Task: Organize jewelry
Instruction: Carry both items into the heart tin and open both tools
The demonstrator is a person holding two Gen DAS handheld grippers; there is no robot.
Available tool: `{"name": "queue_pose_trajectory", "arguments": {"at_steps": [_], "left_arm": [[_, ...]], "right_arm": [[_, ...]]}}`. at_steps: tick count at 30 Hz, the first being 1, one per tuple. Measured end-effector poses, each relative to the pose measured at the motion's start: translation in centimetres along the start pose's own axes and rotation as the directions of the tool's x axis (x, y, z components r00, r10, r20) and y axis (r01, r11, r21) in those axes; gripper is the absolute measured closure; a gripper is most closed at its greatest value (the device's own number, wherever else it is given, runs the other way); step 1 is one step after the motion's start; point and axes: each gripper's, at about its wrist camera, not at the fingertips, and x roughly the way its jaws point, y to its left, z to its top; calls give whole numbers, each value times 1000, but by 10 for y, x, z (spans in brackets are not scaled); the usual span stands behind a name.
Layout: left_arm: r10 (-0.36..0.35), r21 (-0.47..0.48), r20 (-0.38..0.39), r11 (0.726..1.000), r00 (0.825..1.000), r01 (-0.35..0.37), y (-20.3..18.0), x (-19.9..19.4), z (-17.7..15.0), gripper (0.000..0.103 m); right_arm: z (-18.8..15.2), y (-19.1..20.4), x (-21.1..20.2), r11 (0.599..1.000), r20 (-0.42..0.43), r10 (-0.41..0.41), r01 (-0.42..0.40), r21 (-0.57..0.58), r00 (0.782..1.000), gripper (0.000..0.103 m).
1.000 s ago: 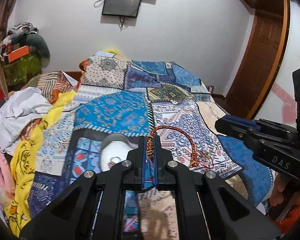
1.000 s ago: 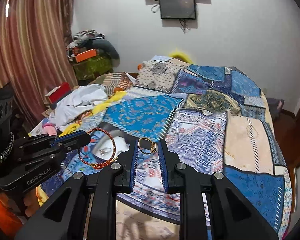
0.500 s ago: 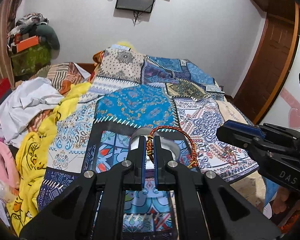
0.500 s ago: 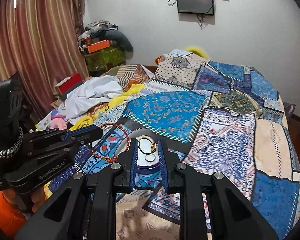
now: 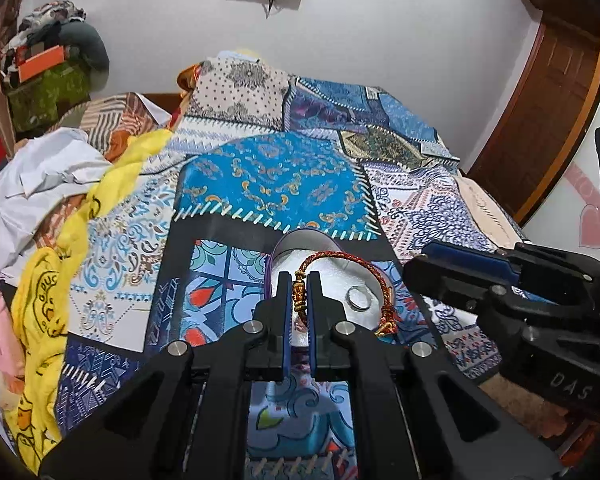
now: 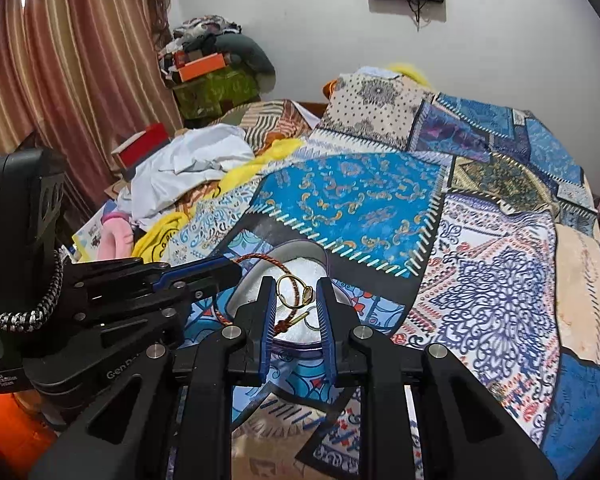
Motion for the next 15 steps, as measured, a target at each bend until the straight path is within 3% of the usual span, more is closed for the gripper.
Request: {"name": "queue_pose_trajectory", "arguments": {"at_steps": [15], "left_arm": [[-15,8,-46,1000,999,15,6,29,2,98]], "right_arm": [[4,-8,38,1000,-100,22,-23,-3,995,84]]}}
